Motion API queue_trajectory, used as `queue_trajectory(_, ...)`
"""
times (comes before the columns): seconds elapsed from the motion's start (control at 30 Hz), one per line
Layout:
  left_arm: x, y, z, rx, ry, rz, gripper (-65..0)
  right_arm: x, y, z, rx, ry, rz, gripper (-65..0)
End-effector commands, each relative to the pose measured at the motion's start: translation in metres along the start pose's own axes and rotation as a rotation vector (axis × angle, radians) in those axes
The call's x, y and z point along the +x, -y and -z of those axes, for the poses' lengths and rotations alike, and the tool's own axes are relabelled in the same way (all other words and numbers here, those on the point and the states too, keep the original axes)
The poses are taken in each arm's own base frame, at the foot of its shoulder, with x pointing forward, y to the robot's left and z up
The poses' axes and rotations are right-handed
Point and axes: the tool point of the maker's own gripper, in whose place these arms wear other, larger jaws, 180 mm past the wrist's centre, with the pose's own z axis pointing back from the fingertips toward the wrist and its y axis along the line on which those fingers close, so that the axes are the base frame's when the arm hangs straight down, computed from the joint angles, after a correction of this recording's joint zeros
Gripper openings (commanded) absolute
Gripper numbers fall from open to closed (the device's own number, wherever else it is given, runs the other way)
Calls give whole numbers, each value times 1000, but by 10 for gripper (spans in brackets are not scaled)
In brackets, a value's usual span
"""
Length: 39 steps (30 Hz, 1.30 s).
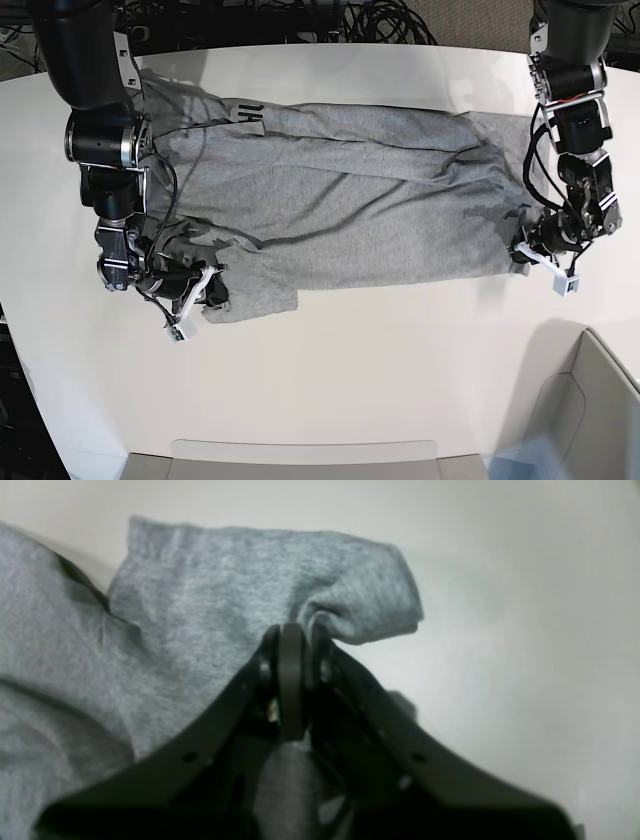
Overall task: Fold the T-shirt properly
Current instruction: 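Lift the hem corners with both grippers and fold toward the collar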
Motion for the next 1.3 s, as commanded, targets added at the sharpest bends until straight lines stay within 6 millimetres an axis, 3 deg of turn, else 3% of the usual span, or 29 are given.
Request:
queue_trajectory(0.0, -6, -7, -2, 37, -52, 19, -650, 32, 8, -6, -21, 28, -47, -650)
queue_trajectory(0.03, 1, -5, -2, 34, -40, 21, -650, 44, 11, -9, -32, 40, -57, -650)
queue_trajectory(0.13, 45, 9, -9, 13, 38, 33, -650, 84, 24, -23, -65, 122, -81, -650)
queue_trajectory(0.27, 90, 24, -20, -10, 129, 44, -650, 140, 23, -39, -83, 250, -144, -650)
queue_trajectory(0.37, 122, 28, -28, -18, 263, 45, -650, 169, 22, -48, -91, 297, -166, -650)
queue_trajectory(0.43, 137, 29, -33, -20, 355, 44, -650, 178, 22, -52, -94, 311, -173, -650)
queue_trajectory(0.6, 150, 29, -38, -22, 441, 43, -650, 188, 40, -58, -195, 376, -134, -650)
queue_trajectory(0.97, 147, 41, -31, -42, 438, 49, -650, 155, 41, -45, -192, 340, -107, -650)
queue_trajectory(1.1, 150, 58, -29, -48, 432, 143, -650, 142, 42, -42, -187, 329, -83, -650)
queue_trajectory(1.27, 141, 45, -19, -44, 446, 84, -650, 142, 49, -48, -187, 358, -36, -650)
